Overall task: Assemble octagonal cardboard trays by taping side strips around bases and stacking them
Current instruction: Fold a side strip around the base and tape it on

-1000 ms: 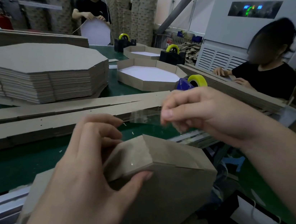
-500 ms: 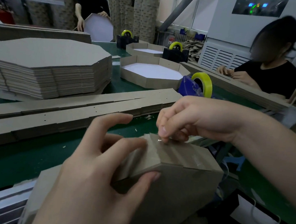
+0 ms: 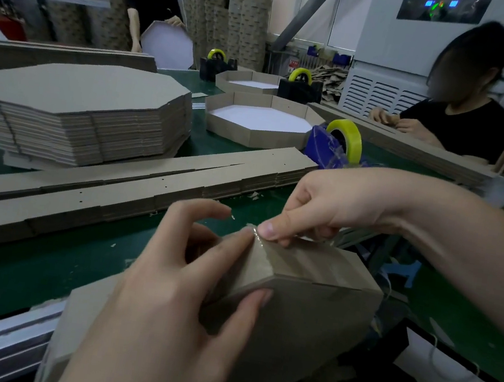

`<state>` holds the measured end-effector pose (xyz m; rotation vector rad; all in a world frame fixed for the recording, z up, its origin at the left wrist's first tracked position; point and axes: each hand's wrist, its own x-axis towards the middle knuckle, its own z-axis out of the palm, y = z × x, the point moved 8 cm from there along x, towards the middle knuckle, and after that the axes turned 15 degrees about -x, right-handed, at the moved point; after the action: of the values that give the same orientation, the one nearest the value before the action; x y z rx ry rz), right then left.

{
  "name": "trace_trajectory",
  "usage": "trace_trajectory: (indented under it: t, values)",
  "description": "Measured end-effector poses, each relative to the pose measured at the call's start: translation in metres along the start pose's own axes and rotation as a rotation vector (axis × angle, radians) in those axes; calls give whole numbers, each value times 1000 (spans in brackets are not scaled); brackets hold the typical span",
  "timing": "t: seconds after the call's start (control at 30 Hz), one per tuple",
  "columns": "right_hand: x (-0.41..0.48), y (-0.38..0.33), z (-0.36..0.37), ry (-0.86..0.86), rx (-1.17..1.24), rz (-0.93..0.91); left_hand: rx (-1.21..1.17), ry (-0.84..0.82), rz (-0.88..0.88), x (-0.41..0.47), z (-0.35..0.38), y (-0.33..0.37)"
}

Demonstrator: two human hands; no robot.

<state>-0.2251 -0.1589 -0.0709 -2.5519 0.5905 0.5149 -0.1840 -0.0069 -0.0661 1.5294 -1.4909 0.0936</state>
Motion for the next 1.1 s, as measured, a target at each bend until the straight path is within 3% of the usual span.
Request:
trace_trajectory:
  t: [0.13,0.37,0.47,0.6,0.67,0.8,0.9,0.97,1.1]
  values:
    - [6,15,-1,59,-211,87,40,-33,-4,-2,-1,-2]
    - [-9,37,6,210,-1,-115,176,-98,-26,-5,-1,-5]
    - [-17,46,27,167,-18,-169,214,-106,-72,-6,-5,-8]
    - [-22,45,31,296,5,-191,333,-142,-24,3,-8,4]
    - [-24,39,29,347,-5,-200,455,-198,28,10,-7,12]
    - [-31,25,31,428,-39,-273,588,-480,40,28,21,34]
    - [-36,37,33,407,205,-337,546,-470,74,25,27,40]
    - [-42,56,34,437,407,-336,528,-493,5,24,21,40]
    - [-43,89,52,459,610,-214,439,-324,101,11,1,38]
